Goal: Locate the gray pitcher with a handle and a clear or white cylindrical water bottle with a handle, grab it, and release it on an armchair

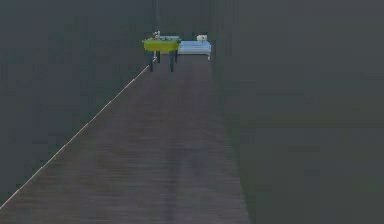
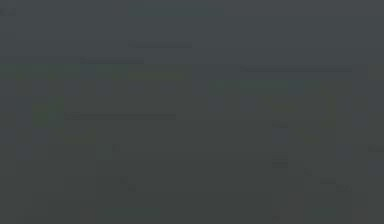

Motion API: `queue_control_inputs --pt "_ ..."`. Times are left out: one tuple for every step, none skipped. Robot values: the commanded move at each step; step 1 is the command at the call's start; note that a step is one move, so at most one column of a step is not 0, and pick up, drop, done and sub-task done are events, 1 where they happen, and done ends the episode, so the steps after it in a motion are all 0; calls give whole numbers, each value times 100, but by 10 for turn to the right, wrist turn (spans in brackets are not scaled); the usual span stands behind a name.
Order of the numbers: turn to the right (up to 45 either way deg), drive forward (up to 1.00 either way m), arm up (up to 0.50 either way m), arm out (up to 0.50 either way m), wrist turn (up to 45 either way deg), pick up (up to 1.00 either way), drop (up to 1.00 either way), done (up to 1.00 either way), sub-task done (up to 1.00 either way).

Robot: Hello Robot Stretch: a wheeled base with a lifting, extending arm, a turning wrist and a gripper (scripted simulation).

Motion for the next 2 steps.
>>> queue_control_inputs --pt "0 100 0 0 0 0 0 0 0" --pt "0 100 0 0 0 0 0 0 0"
